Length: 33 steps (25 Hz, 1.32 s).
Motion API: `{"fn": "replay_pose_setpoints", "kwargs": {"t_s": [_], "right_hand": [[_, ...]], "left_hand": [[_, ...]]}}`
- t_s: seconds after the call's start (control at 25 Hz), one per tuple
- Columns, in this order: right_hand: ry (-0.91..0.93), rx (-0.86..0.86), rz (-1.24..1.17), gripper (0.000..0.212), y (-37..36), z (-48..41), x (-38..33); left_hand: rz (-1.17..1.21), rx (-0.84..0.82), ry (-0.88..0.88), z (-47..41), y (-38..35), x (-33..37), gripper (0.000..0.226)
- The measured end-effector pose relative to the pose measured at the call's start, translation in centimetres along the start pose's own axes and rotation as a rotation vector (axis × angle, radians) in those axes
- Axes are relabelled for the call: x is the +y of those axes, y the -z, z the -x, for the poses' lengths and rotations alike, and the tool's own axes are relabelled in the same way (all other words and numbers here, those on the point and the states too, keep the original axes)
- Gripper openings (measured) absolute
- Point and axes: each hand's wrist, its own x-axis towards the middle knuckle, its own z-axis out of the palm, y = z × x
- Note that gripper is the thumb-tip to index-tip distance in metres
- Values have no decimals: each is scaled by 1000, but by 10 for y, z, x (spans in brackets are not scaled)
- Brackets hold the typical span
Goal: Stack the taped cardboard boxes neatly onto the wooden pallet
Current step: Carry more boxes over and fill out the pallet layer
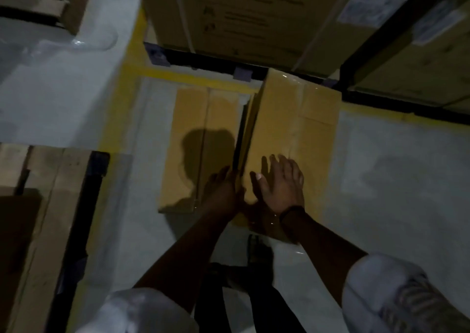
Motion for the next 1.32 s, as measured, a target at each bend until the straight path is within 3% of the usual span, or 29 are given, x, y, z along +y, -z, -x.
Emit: {"fn": "replay_pose_setpoints", "kwargs": {"t_s": [0.08, 0.16, 0.24, 0.32, 0.44, 0.6, 0.76, 0.96, 1.32], "right_hand": [[-98, 3, 7, 66, 7, -10, 38], [-186, -41, 64, 70, 11, -22, 73], [-271, -96, 98, 79, 12, -35, 104], [-310, -149, 7, 87, 10, -46, 123], [-316, -151, -186, 93, 10, -55, 129], [-221, -148, -34, 90, 20, -44, 112], [-88, -78, 87, 81, 61, -21, 48], [97, -154, 35, 72, 135, 3, -90], [531, -91, 62, 71, 200, 71, -382]], "left_hand": [[-49, -53, -59, -32, -17, 24, 57], [-114, -115, -130, -62, -28, 38, 76], [-147, -79, -216, -91, -44, 39, 87], [-89, -43, -163, -103, -44, 44, 86], [65, -159, -43, -102, -36, 52, 72], [170, -208, -5, -86, -30, 45, 81], [198, -211, 139, -21, 25, 39, 92], [196, 136, 335, 94, 153, 25, 89], [394, 593, 598, 285, 337, -67, 81]]}}
